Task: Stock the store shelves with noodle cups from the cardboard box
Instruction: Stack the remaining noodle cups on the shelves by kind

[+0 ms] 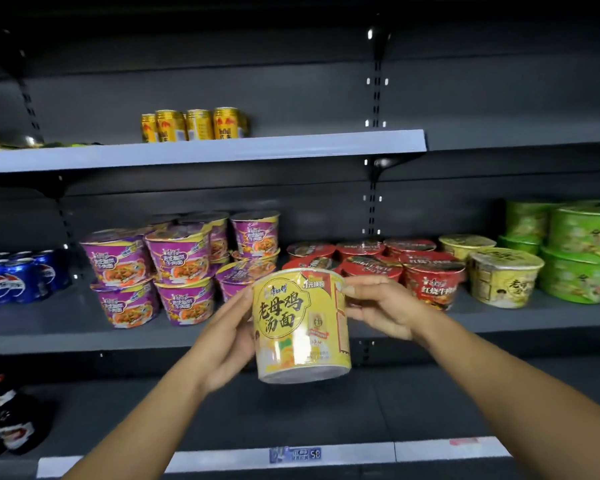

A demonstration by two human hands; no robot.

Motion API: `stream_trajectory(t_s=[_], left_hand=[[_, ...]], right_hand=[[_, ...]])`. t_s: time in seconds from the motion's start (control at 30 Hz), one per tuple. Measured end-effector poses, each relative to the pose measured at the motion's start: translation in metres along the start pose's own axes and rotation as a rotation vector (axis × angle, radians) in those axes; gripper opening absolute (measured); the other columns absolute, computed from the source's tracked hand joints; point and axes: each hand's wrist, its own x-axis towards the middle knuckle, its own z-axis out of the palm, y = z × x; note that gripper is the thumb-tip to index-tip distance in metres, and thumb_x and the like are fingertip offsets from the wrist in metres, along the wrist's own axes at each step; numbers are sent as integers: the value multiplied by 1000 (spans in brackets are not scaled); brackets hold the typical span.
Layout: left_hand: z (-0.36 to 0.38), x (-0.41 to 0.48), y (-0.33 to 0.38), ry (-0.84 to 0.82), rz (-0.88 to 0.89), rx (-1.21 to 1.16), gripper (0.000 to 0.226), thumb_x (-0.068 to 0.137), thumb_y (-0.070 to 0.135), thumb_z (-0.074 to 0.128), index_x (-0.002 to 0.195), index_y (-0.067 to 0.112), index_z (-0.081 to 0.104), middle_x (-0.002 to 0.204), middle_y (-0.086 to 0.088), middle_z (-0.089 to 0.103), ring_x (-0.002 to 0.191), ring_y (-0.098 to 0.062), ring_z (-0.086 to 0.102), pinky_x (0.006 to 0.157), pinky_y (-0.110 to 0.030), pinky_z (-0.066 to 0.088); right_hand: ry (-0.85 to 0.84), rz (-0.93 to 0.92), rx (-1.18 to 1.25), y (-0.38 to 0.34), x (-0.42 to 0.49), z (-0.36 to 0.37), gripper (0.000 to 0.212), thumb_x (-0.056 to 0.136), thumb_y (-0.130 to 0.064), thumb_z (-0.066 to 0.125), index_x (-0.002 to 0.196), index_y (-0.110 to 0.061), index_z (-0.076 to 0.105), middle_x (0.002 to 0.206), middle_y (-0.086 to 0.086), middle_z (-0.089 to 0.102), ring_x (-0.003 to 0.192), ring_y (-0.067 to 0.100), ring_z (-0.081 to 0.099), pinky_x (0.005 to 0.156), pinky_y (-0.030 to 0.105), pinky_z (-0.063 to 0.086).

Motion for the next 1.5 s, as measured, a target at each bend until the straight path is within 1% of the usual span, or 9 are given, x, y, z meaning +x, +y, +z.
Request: stream_trajectory(t_s=[0.23, 0.33, 0.47, 0.57, 0.77, 0.9, 1.23, 1.4, 1.5], left_hand=[[61, 38, -11, 102, 126, 242, 28, 87, 27, 53, 107, 12, 67, 102, -12, 70, 91, -25, 63, 74, -37, 56], [94, 52, -20, 132, 181, 416, 18, 93, 23, 55, 97, 17, 71, 89, -6, 70, 77, -21, 61, 57, -28, 49], [139, 70, -25, 155, 249, 528, 17, 94, 22, 55, 99, 17, 71, 90, -2, 72, 78, -15, 64, 60, -27, 51], [168, 82, -29, 152, 352, 609, 14, 92, 22, 58, 93, 21, 72, 92, 4, 73, 85, -11, 66, 72, -27, 55], [201, 107, -38, 143, 487, 817, 9, 87, 31, 65, 89, 31, 74, 89, 11, 72, 87, -9, 67, 73, -34, 54], [206, 128, -35, 100, 535, 911, 9, 87, 35, 64, 89, 35, 73, 92, 10, 71, 91, -9, 65, 83, -41, 55], [210, 188, -23, -138, 591, 1234, 20, 93, 33, 55, 106, 32, 70, 97, 17, 70, 93, 1, 62, 85, -28, 51], [222, 221, -29, -173, 606, 1282, 21, 89, 35, 62, 107, 31, 71, 93, 19, 69, 88, 5, 61, 76, -10, 46], [228, 239, -39, -180, 616, 1267, 21, 87, 33, 65, 107, 29, 72, 103, 12, 71, 95, -1, 62, 84, -21, 50]], right_hand=[[87, -36, -382, -38, -23, -48, 26, 93, 0, 50, 105, -10, 71, 107, 2, 72, 104, 13, 66, 86, 27, 55], [150, -72, -839, -57, -38, -51, 34, 92, 9, 42, 95, -8, 72, 84, -1, 72, 60, -10, 60, 57, 12, 50], [221, -162, -1063, -79, -51, -76, 28, 78, 12, 38, 71, -3, 60, 82, 16, 68, 75, 21, 65, 66, 38, 50], [209, -202, -1117, -99, -64, -95, 33, 74, 10, 37, 80, -7, 65, 86, 12, 70, 88, 30, 65, 71, 37, 51], [83, -198, -1073, -134, -81, -112, 38, 88, -6, 57, 118, -28, 66, 102, -9, 72, 93, 1, 66, 83, 29, 54], [126, -240, -1156, -146, -77, -123, 30, 86, -30, 68, 116, -33, 67, 103, -15, 71, 97, -2, 65, 94, 31, 51], [394, -309, -1350, -163, -45, -148, 29, 77, -33, 75, 105, -27, 73, 104, -10, 72, 96, -6, 61, 75, -3, 39], [458, -325, -1360, -161, -33, -174, 32, 78, -32, 74, 109, -22, 72, 111, -5, 70, 103, -1, 61, 74, -7, 35], [451, -319, -1366, -160, -27, -192, 32, 80, -31, 73, 111, -22, 71, 113, -4, 69, 104, 0, 60, 76, -6, 36]])
